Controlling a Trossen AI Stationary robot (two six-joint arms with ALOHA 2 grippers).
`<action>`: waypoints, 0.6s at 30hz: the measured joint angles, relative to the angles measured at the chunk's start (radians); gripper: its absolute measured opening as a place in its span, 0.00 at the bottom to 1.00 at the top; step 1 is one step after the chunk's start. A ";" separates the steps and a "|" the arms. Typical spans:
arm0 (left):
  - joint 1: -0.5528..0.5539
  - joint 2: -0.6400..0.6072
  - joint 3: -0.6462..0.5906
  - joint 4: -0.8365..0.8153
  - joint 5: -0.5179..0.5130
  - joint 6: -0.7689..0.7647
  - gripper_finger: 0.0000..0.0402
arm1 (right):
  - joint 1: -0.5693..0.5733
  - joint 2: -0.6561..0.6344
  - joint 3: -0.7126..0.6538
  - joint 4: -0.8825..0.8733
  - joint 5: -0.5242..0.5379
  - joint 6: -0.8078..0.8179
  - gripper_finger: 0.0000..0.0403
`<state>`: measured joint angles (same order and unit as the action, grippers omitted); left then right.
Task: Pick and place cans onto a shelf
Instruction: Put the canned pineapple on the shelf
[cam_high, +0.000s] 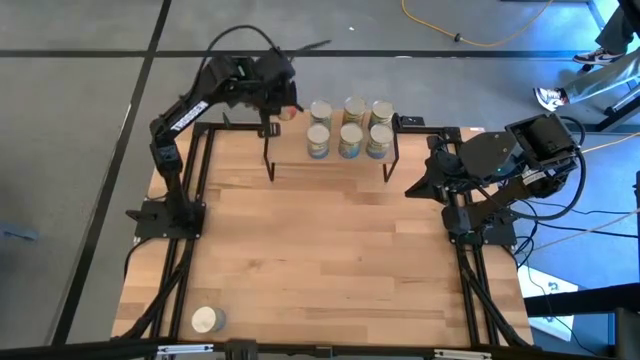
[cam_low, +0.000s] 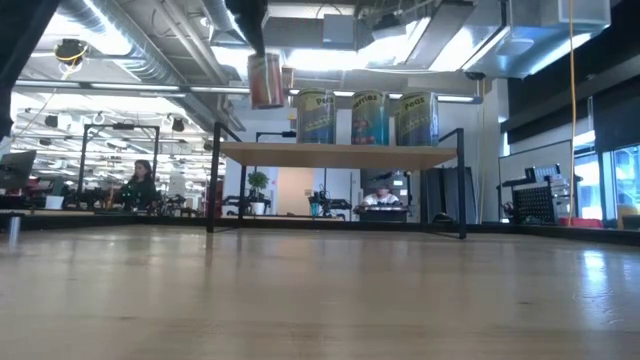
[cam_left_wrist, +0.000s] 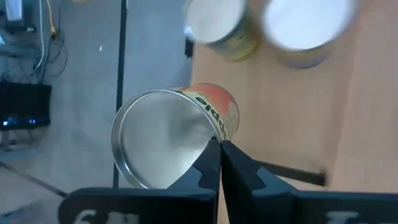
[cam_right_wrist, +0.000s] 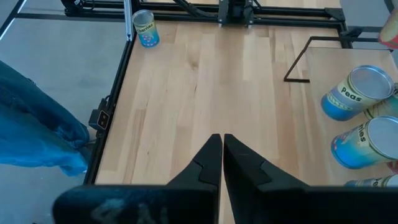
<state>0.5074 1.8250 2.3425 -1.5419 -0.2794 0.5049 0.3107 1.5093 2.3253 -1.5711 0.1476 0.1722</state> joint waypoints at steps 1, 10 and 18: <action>0.017 0.007 0.000 0.007 0.008 0.015 0.00 | 0.000 0.000 0.000 0.000 0.000 0.000 0.05; 0.117 0.098 0.000 0.011 0.122 0.100 0.00 | 0.000 0.000 0.000 0.000 0.000 -0.025 0.05; 0.115 0.162 0.000 0.027 0.142 0.135 0.00 | 0.000 0.000 0.000 0.000 0.000 -0.024 0.05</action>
<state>0.6228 1.9868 2.3425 -1.5154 -0.1370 0.6395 0.3108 1.5093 2.3253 -1.5711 0.1478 0.1478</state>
